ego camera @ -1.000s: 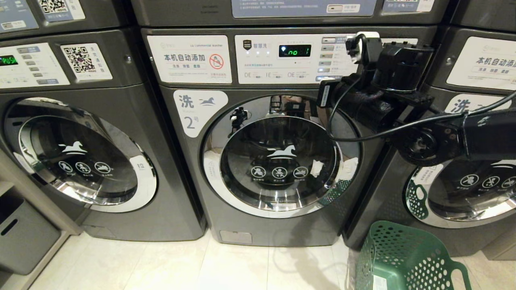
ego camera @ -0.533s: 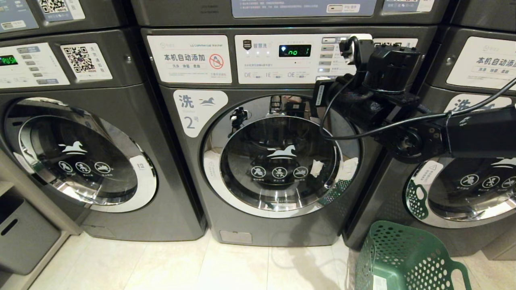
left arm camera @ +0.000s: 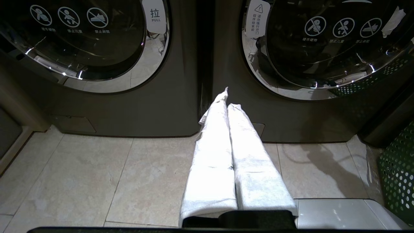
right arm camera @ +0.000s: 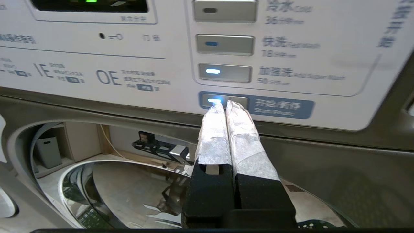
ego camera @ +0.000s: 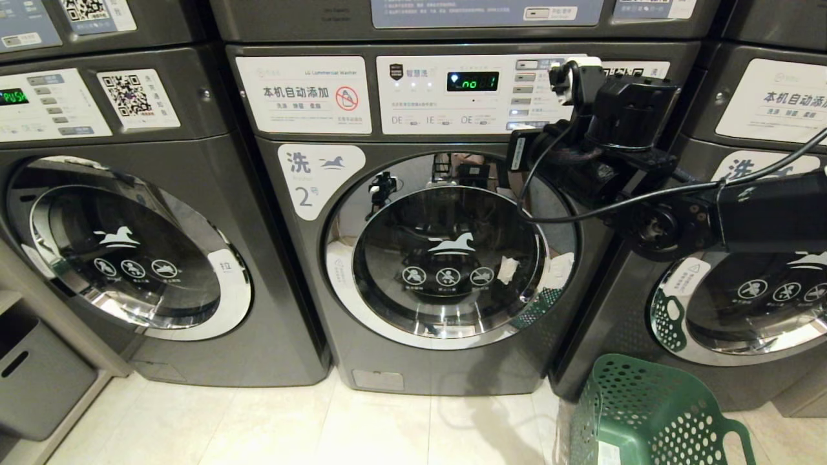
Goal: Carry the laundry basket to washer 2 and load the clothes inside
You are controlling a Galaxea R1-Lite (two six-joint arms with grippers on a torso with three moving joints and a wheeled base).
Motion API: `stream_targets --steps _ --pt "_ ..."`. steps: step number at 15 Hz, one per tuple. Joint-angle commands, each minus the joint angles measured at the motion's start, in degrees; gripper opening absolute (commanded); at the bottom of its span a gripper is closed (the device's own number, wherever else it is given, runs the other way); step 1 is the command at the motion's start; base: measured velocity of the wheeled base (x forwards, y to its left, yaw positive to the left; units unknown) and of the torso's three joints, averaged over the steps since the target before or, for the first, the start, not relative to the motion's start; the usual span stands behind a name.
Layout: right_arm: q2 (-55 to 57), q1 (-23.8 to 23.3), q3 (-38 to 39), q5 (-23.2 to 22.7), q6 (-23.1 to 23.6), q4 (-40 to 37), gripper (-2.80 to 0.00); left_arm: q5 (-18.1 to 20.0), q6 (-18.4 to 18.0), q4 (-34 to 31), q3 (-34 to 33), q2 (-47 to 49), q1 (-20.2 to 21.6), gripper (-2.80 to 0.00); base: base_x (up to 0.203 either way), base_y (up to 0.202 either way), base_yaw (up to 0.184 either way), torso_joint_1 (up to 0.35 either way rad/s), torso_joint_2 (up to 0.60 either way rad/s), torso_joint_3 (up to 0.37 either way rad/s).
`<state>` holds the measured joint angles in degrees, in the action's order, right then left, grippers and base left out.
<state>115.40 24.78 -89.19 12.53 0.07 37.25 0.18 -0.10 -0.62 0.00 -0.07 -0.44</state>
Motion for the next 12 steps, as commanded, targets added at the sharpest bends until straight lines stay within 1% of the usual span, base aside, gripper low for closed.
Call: stream_targets --steps 1,4,8,10,12 --pt "-1.47 0.00 1.29 0.04 0.01 0.12 -2.80 -0.01 0.01 0.01 -0.09 -0.10 0.00 -2.80 0.000 0.000 0.000 0.000 0.00 0.000" --pt "-6.28 0.27 7.92 -0.01 0.05 0.04 -2.80 -0.01 0.01 0.01 -0.09 -0.10 0.00 -2.80 0.000 0.000 0.000 0.000 0.00 0.000" --pt "-17.14 0.52 14.96 0.25 0.08 -0.87 -2.80 -0.01 0.01 0.01 -0.09 -0.10 0.00 -2.80 0.000 0.000 0.000 0.000 0.00 0.000" --pt "-25.06 0.04 18.69 2.41 0.21 -4.92 -2.80 -0.01 0.01 0.01 -0.09 -0.10 0.00 -2.80 0.000 0.000 0.000 0.000 0.00 0.000" --pt "-34.76 -3.68 20.39 5.45 0.24 -15.68 -2.80 -0.01 0.01 0.01 -0.09 -0.10 0.00 -2.80 0.000 0.000 0.000 0.000 0.00 0.000"
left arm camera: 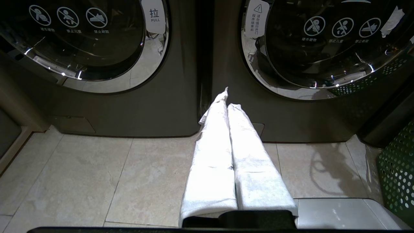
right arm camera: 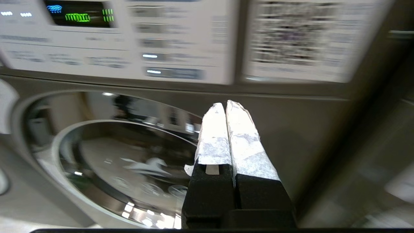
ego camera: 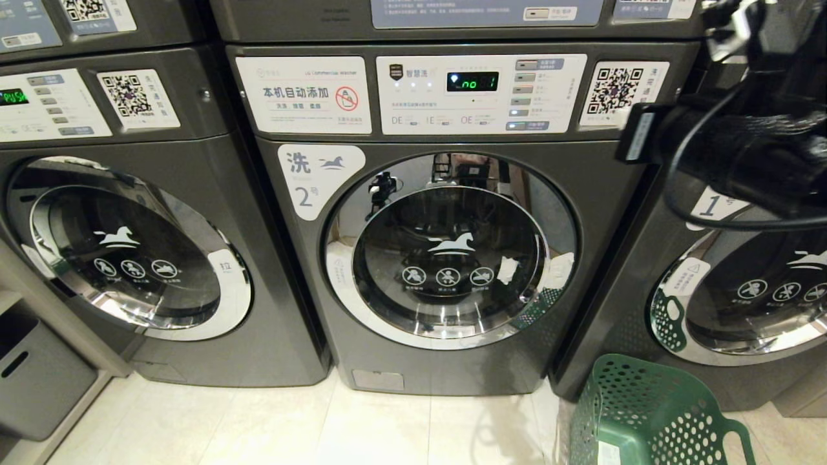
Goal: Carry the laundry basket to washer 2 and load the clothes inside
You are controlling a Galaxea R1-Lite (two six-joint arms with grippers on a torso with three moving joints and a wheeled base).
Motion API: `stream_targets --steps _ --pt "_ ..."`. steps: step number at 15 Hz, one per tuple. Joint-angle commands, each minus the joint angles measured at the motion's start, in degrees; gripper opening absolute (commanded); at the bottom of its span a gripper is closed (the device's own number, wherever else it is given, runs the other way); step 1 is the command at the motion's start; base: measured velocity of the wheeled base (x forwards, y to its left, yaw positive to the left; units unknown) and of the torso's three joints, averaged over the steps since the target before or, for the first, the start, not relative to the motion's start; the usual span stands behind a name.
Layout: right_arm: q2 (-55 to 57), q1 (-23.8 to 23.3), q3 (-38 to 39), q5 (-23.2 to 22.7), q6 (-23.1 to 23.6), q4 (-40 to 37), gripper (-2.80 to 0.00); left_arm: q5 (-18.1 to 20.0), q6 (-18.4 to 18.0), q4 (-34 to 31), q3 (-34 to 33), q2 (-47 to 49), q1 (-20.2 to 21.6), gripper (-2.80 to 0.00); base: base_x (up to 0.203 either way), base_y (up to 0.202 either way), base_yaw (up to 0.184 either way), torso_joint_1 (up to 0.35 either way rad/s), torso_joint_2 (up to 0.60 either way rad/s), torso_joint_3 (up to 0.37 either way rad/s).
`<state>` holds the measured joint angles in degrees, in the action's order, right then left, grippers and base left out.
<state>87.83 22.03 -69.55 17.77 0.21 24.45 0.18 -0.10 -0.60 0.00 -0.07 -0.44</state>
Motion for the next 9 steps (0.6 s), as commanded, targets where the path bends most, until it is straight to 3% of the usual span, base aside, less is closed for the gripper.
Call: stream_targets --steps 1,4,9 --pt "-12.22 -3.56 1.38 0.39 -0.25 -9.16 -2.80 -0.01 0.01 -0.01 -0.09 -0.10 0.00 -2.80 0.000 0.000 0.000 0.000 0.00 0.000" --pt "-29.70 -13.97 8.62 -6.53 -1.58 -23.92 -2.80 -0.01 0.01 -0.01 -0.09 -0.10 0.00 -2.80 0.000 0.000 0.000 0.000 0.00 0.000" --pt "-61.67 -26.43 41.68 -16.71 -0.38 -33.85 -2.80 -0.01 0.01 -0.01 -0.09 -0.10 0.00 -2.80 0.000 0.000 0.000 0.000 0.00 0.000"
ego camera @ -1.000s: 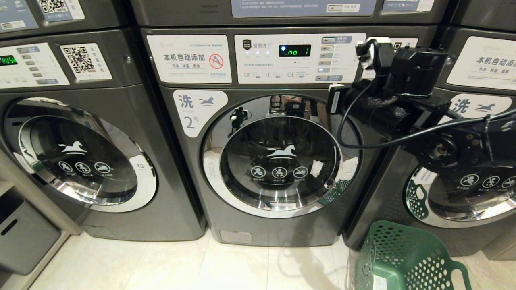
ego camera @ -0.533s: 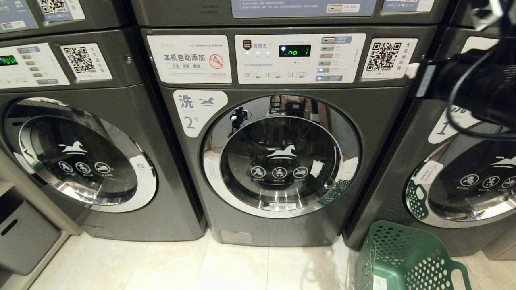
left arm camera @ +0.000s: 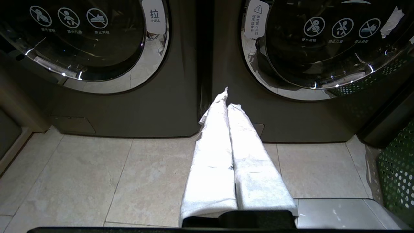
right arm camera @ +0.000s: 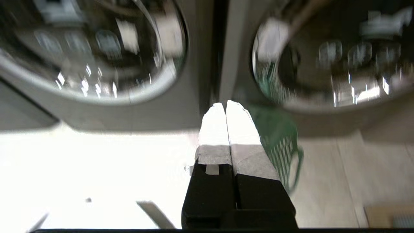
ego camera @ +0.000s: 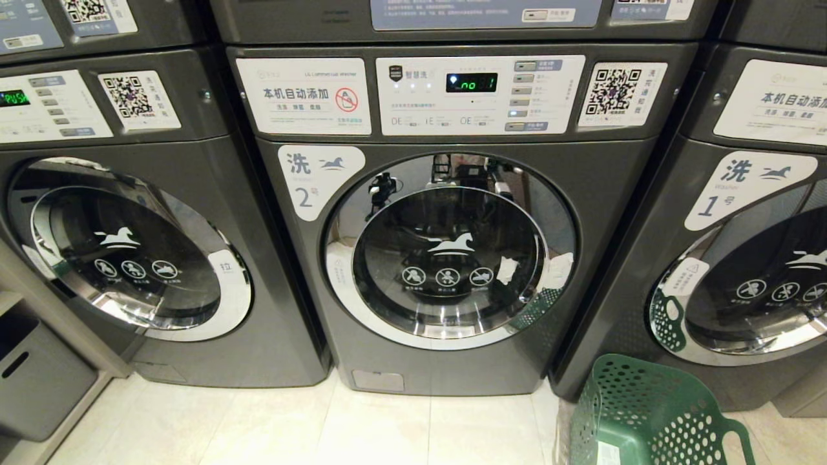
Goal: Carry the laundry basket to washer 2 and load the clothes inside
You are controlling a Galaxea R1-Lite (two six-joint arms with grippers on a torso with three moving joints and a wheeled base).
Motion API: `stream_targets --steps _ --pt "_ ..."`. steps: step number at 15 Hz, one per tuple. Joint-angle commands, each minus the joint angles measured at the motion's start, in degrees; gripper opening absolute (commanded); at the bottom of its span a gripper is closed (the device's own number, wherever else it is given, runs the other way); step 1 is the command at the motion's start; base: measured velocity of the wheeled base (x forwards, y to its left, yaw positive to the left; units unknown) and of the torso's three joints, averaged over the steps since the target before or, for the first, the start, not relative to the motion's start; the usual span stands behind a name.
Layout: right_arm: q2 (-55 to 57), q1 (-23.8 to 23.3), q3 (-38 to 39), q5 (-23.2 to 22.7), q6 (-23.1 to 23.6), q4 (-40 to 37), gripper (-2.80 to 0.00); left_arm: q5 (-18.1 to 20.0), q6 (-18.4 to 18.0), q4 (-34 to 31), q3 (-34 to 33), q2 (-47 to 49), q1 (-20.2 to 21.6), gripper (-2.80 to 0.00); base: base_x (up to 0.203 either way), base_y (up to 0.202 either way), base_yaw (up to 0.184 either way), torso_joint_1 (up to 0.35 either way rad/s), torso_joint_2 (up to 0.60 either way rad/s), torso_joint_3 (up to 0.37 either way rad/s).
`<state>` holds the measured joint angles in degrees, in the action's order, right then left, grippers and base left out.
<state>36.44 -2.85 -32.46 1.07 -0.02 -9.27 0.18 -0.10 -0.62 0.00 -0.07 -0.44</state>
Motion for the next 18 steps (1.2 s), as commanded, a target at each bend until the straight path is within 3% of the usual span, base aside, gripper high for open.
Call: stream_targets --steps 1,3,5,6,9,18 --pt "-14.68 -2.72 11.26 -1.06 0.86 -0.84 -2.80 -0.01 0.01 0.01 -0.09 -0.10 0.00 -2.80 0.000 0.000 0.000 0.000 0.00 0.000" --pt "-18.50 -3.46 21.69 -2.43 3.07 2.30 -2.80 -0.01 0.01 0.01 -0.09 -0.10 0.00 -2.80 0.000 0.000 0.000 0.000 0.00 0.000" --pt "-19.80 -2.28 30.38 -3.28 4.49 9.75 -2.80 -0.01 0.01 0.01 -0.09 -0.10 0.00 -2.80 0.000 0.000 0.000 0.000 0.00 0.000" --pt "-20.61 -0.86 32.58 -3.35 4.64 9.57 -2.80 -0.01 0.01 0.01 -0.09 -0.10 0.00 -2.80 0.000 0.000 0.000 0.000 0.00 0.000" --pt "-22.84 4.87 31.96 -3.28 4.89 8.06 -2.80 -0.01 0.01 0.01 -0.09 -0.10 0.00 -2.80 0.000 0.000 0.000 0.000 0.00 0.000" --pt "-25.54 2.14 32.46 -2.65 3.53 9.71 -2.80 -0.01 0.01 0.01 -0.09 -0.10 0.00 -2.80 0.000 0.000 0.000 0.000 0.00 0.000"
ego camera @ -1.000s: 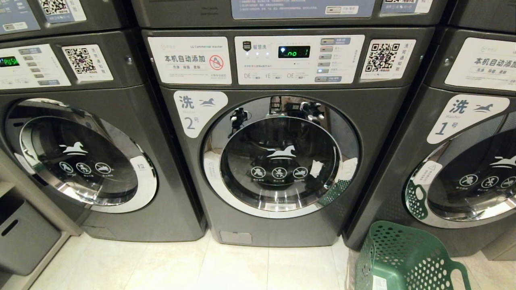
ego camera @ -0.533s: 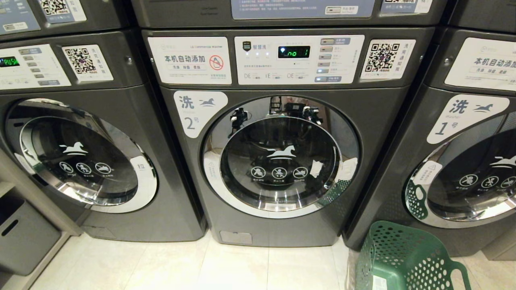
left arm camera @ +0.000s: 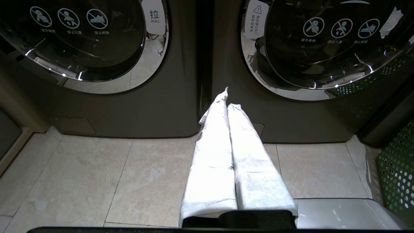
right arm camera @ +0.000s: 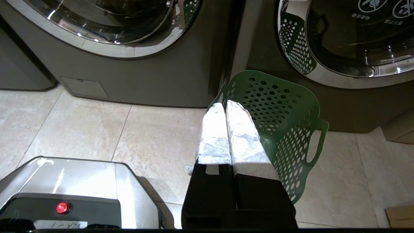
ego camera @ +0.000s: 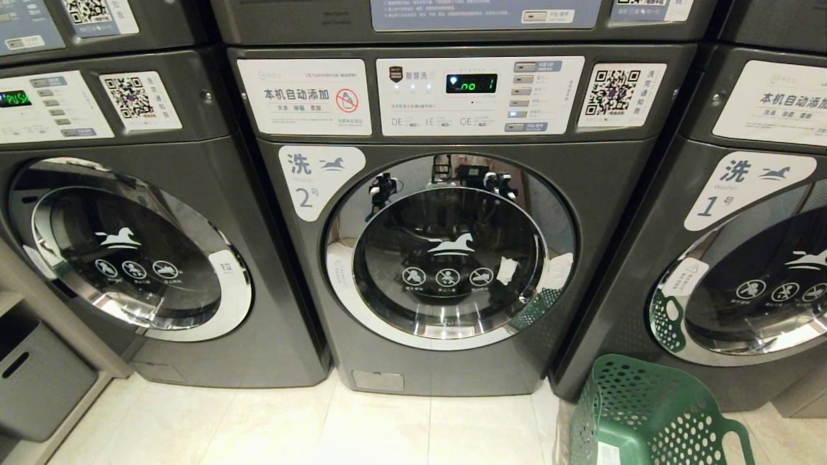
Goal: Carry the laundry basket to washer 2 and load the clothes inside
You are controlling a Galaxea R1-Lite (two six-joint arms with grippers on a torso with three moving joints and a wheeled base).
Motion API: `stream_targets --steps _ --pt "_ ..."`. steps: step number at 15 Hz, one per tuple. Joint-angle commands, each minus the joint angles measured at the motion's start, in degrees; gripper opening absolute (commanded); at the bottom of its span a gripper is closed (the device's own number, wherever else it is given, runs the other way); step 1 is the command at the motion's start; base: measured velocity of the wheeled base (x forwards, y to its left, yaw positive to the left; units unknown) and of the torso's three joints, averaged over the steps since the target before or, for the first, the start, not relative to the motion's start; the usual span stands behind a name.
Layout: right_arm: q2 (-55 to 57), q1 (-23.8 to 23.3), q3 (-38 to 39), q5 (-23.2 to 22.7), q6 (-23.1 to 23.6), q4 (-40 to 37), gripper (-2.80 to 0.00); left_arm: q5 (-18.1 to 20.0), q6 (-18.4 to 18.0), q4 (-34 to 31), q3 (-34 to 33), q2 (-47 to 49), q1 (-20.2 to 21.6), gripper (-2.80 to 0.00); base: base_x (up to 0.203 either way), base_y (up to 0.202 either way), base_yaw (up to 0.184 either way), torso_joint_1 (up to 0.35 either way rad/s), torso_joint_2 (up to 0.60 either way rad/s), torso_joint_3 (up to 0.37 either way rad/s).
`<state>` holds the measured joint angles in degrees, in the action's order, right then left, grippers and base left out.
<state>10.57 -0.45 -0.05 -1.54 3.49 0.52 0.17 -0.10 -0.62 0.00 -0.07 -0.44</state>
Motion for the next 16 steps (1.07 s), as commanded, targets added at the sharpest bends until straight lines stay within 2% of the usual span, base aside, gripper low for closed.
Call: stream_targets --steps 1,6,10,16 --pt "-0.16 -0.25 0.05 -0.05 0.13 -0.09 -2.80 0.01 0.01 0.01 -0.09 -0.10 0.00 -2.80 0.000 0.000 0.000 0.000 0.00 0.000" --pt "-10.65 0.10 0.05 -0.38 2.91 -0.19 -2.80 0.01 0.01 0.01 -0.09 -0.10 0.00 -2.80 0.000 0.000 0.000 0.000 0.00 0.000" --pt "-10.65 0.10 0.05 0.72 -0.81 -0.44 -2.80 0.01 0.01 0.01 -0.09 -0.10 0.00 -2.80 0.000 0.000 0.000 0.000 0.00 0.000" --pt "-10.57 0.10 0.05 1.45 -0.94 -0.08 -2.80 0.01 0.01 0.01 -0.09 -0.10 0.00 -2.80 0.000 0.000 0.000 0.000 0.00 0.000"
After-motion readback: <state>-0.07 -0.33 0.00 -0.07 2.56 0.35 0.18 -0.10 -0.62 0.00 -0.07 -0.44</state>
